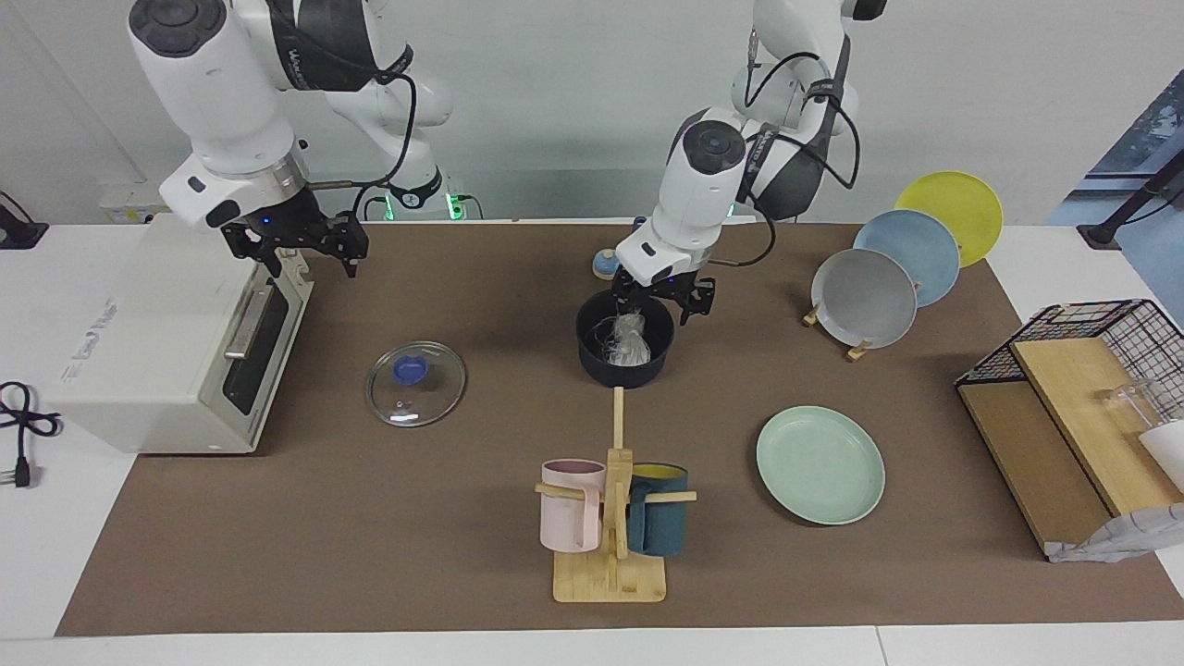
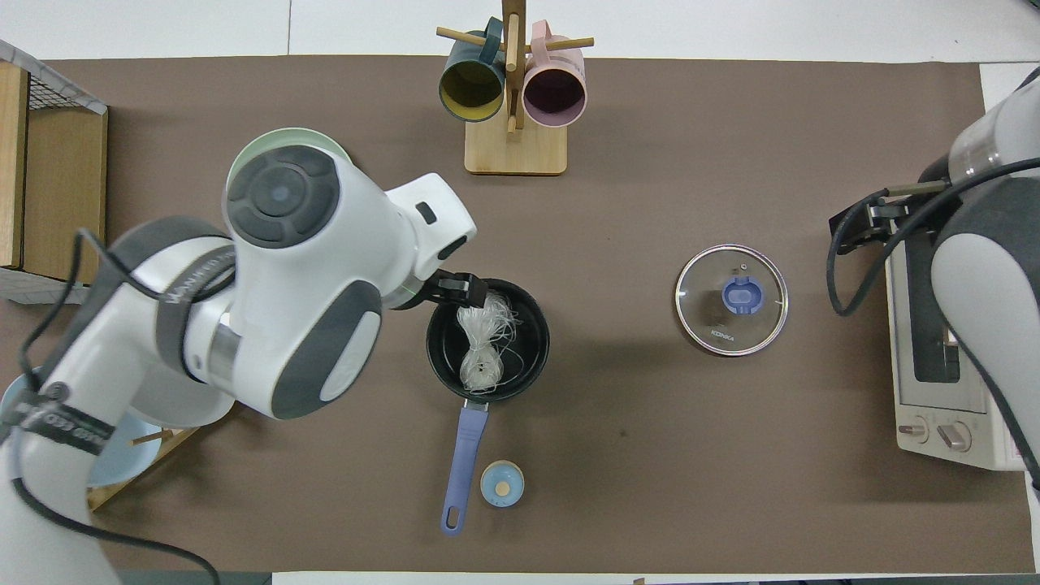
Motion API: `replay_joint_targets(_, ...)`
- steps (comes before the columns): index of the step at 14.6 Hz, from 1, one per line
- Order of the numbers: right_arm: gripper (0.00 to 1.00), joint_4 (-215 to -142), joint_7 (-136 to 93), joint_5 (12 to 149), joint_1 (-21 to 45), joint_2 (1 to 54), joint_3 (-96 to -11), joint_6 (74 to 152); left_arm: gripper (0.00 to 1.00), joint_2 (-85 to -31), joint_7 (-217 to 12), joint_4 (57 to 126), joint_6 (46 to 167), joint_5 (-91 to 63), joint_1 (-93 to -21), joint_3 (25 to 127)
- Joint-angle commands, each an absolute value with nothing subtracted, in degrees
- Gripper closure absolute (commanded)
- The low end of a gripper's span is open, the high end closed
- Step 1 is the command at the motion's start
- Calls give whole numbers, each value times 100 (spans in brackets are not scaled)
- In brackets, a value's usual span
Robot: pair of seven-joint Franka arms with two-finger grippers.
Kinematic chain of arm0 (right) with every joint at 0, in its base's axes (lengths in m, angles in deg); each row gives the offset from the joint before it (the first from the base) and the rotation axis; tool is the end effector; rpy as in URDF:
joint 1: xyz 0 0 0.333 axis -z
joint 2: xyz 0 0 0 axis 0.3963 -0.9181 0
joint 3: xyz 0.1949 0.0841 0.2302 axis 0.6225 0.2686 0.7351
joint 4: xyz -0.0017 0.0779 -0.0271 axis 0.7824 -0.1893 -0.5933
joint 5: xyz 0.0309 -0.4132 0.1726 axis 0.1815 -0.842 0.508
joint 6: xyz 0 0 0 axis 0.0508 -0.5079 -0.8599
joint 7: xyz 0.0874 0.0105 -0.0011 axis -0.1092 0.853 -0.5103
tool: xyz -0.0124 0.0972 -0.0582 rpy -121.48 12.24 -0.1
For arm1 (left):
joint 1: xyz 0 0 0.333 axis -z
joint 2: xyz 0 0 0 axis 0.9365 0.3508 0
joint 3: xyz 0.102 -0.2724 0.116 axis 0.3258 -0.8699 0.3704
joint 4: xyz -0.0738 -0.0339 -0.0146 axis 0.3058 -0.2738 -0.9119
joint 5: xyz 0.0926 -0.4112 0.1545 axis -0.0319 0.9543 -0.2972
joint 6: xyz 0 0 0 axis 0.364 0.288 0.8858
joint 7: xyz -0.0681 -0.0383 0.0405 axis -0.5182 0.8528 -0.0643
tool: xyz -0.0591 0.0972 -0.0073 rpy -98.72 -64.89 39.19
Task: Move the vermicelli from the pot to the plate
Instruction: 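Grasp the white vermicelli in the pot with the left gripper while the right gripper withdraws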
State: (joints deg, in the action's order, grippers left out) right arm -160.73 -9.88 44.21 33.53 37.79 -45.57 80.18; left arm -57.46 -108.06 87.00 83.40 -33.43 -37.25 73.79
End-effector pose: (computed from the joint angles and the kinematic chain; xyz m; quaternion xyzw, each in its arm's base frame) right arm 0.6243 0.0395 0.5942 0.9978 0.0130 -0.0507 0.0410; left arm 0.5209 -0.4046 0.3926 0.9908 -0.1239 -0.0308 0.0443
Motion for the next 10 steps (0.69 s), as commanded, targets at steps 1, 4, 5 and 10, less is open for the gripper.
replay_joint_targets(1,0,-16078,-1171,4483,3407,3881,-4542,7860,0,-5921,-11325,9395,9073,-3267,-3396,7481)
replay_joint_targets(4,0,-16140,-1171,4518,3433,3970,-4559,7772,0,-5799,-11335,9467,9234,-3267,-3414,7481)
replay_joint_targets(5,0,-16140,-1171,4536,3477,3970,-4559,7798,0,-5737,-11422,9493,9269,-3267,-3387,7481)
replay_joint_targets(10,0,-16263,-1171,4536,3477,4075,-4559,7815,0,-5298,-11799,9564,9664,-3267,-3317,7490)
